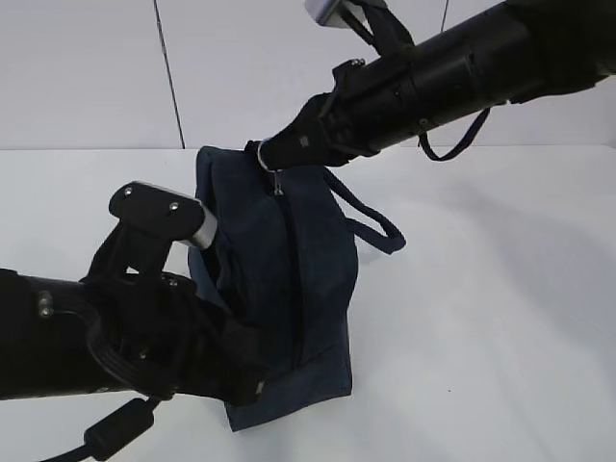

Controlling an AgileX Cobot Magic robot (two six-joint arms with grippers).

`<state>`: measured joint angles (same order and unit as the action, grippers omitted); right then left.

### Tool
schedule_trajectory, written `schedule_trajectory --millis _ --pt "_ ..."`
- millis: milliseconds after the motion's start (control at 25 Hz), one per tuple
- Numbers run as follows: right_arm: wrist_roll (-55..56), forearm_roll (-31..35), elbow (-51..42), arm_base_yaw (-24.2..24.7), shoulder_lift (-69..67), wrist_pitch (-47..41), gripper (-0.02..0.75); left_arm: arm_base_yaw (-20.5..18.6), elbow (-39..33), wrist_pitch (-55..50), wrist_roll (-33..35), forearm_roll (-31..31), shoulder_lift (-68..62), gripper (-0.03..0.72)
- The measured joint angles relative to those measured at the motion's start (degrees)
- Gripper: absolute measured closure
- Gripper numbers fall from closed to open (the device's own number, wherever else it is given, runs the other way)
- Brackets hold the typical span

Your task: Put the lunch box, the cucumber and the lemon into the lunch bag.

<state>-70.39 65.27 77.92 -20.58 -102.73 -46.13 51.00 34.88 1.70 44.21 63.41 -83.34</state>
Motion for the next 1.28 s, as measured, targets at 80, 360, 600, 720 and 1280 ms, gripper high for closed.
schedule_trajectory --millis 80,360,600,720,1280 --pt "0.0 0.0 2.1 0.0 -1.6 0.0 0.730 0.0 0.0 -1.7 0.0 -0.1 0.0 0.691" --pt "0.0 0.3 9.0 0.0 -7.6 0.2 0.730 0.0 0.0 -4.8 0.0 -1.4 0.0 0.691" --pt "0.0 -2.6 14.7 0.0 -12.0 1.9 0.730 0.0 -0.3 -6.3 0.0 -1.6 0.0 0.691" --pt "0.0 -4.8 17.2 0.0 -14.4 2.1 0.730 0.0 -2.2 -6.3 0.0 -1.2 0.2 0.692" --pt "1.3 -11.2 19.3 8.1 -18.3 0.9 0.730 0.0 -4.5 4.8 0.0 1.9 1.0 0.692"
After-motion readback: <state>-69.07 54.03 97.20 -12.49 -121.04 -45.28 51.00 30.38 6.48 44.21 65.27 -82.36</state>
